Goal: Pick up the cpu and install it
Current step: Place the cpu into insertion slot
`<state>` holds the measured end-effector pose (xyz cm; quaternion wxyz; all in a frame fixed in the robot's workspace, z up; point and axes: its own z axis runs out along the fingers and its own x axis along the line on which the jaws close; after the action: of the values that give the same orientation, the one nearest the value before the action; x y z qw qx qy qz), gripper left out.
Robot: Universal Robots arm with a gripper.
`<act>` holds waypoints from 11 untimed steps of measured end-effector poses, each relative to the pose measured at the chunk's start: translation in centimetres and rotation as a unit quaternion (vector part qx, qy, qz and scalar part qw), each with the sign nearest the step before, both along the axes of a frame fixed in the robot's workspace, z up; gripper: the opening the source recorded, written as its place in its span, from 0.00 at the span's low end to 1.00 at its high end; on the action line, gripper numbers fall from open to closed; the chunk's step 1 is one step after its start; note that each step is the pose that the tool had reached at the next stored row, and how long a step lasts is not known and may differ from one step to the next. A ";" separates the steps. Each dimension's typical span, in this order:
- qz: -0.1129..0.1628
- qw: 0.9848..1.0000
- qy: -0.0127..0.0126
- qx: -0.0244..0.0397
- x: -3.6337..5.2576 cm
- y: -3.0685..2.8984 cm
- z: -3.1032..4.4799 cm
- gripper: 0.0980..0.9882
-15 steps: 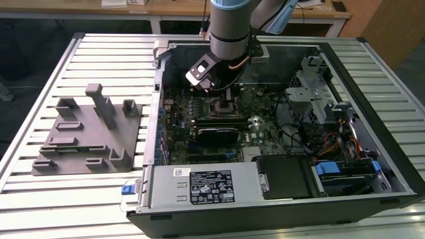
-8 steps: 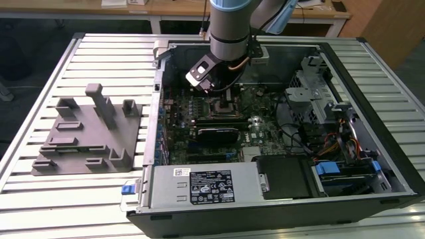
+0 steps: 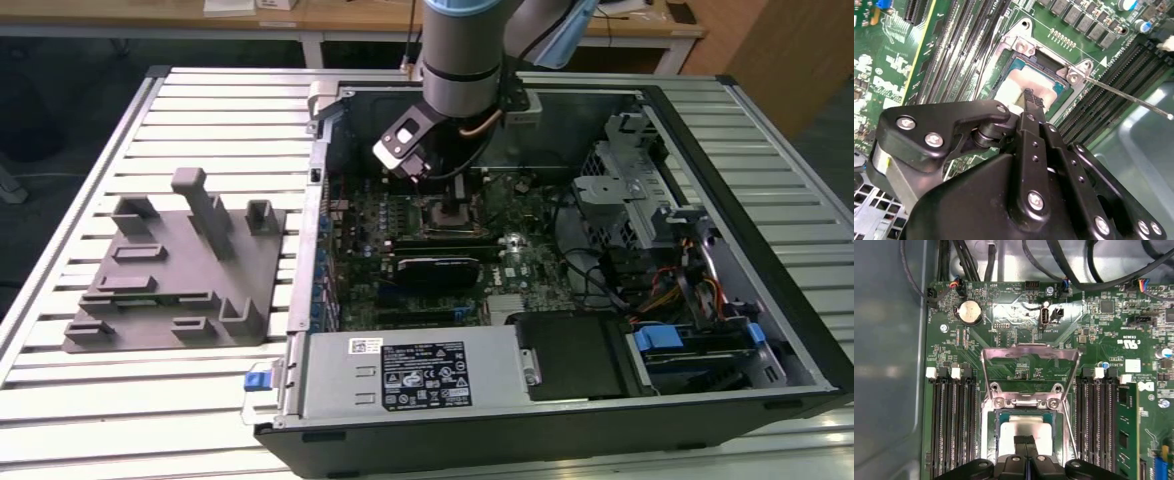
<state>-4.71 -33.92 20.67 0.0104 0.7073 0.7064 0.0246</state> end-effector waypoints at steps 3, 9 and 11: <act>0.000 1.000 0.000 0.000 0.00 0.00 0.74 0.01; 0.000 1.000 -0.002 0.000 0.00 0.00 2.76 0.01; 0.000 1.000 -0.002 0.000 0.00 0.00 3.45 0.01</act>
<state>-4.71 -33.92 24.12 0.0121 0.7072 0.7064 0.0263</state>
